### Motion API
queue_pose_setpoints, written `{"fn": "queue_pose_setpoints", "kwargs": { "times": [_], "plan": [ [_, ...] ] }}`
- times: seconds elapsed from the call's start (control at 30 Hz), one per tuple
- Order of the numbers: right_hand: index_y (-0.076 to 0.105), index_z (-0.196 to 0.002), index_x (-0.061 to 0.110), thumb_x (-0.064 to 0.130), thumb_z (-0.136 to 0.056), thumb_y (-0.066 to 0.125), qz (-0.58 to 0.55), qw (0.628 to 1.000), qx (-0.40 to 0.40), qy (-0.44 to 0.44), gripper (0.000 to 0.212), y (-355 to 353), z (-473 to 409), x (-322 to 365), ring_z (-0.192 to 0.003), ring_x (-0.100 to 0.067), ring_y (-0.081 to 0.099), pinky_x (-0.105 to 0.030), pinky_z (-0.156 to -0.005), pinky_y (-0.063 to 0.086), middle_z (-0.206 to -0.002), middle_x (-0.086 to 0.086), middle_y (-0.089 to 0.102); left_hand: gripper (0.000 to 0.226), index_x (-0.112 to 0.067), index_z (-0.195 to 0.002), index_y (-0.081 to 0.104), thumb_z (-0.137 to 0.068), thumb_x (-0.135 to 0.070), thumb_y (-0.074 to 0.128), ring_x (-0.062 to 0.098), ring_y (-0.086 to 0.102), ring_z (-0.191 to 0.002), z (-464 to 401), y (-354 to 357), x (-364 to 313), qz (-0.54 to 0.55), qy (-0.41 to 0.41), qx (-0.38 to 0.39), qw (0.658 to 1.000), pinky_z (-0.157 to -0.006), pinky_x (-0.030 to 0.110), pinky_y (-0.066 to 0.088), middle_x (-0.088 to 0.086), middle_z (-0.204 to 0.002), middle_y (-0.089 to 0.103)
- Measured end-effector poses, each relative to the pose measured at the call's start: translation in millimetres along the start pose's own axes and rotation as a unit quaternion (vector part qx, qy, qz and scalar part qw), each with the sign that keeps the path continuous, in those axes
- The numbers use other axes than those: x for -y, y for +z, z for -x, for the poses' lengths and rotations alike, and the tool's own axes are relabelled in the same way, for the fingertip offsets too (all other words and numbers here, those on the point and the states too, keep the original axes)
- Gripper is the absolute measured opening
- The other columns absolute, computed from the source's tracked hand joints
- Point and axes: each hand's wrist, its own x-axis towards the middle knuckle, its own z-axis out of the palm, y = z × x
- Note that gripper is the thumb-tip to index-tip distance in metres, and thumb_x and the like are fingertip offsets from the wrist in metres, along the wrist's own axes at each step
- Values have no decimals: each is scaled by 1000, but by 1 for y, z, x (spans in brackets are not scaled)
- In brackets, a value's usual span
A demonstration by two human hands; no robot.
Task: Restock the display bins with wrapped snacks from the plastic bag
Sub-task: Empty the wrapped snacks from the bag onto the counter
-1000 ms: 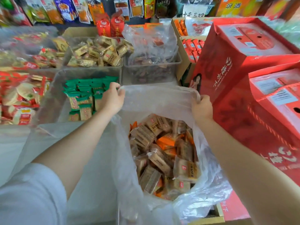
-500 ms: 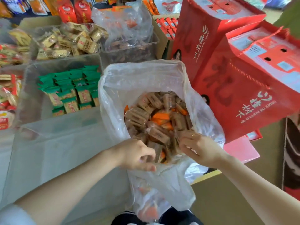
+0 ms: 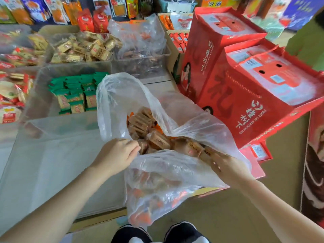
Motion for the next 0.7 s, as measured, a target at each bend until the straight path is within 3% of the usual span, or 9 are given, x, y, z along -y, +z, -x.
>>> {"fn": "queue_pose_setpoints", "kwargs": {
  "times": [0.1,0.17,0.23,0.3,0.37,0.5,0.57,0.63,0.7],
  "plan": [
    [45,-132,28,56,-91,24,-109,985,3,-131,53,-20,3,42,-105,-28,60,-39,-71,52,-131,-1,54,49,-10,-105,68,-88,-45,38,20,64,-86,-5,3,-41,0,67,-5,998,-77,30,50,2,-96,69],
    [23,-147,27,56,-93,29,-40,982,70,-171,62,-22,3,62,-120,-23,52,-38,-81,50,-155,1,24,67,-13,-119,61,-83,-62,35,17,64,-96,-1,15,-63,-81,72,60,992,-83,31,51,-1,-107,68],
    [16,-149,26,32,-96,45,33,972,106,-207,61,-13,3,66,-117,-20,55,-38,-77,53,-158,-1,11,55,-15,-124,57,-84,-52,47,21,64,-96,4,26,-77,-87,53,158,982,-80,34,52,0,-104,68],
    [28,-147,30,2,-82,55,53,965,53,-250,76,-6,2,54,-78,-22,67,-32,-57,54,-152,-4,32,40,-20,-111,61,-72,-13,68,19,65,-73,15,33,-81,-44,68,160,984,-56,28,53,-2,-81,67],
    [33,-144,33,-7,-80,49,78,967,67,-235,77,-11,5,37,-78,-23,65,-27,-56,46,-138,-1,49,59,-26,-101,63,-51,5,72,9,54,-48,26,32,-87,-22,54,173,983,-36,19,40,-7,-63,61],
    [36,-139,24,-4,-91,36,129,948,185,-223,55,-11,18,34,-101,-24,60,-31,-75,49,-128,-6,53,47,-34,-120,57,-84,-3,49,14,57,-75,30,34,-113,-18,-33,275,961,-59,27,41,-2,-93,65],
    [49,-126,19,4,-94,38,113,939,230,-230,38,-4,18,38,-96,-26,63,-36,-76,54,-120,-6,57,26,-25,-101,62,-90,-17,40,22,55,-80,32,35,-120,-21,-37,381,924,-68,34,46,3,-88,58],
    [60,-111,17,18,-94,43,-13,963,115,-245,24,-6,6,39,-85,-24,65,-36,-65,56,-118,-2,60,28,-22,-92,64,-91,-36,40,20,53,-82,39,27,-118,1,-46,394,918,-71,33,46,-1,-88,56],
    [66,-100,17,26,-88,49,-110,958,-76,-253,22,-19,-16,41,-78,-28,63,-36,-60,53,-110,-3,63,43,-25,-101,69,-90,-52,38,15,57,-85,39,17,-111,54,-41,235,970,-73,29,49,-4,-96,60]
  ]
}}
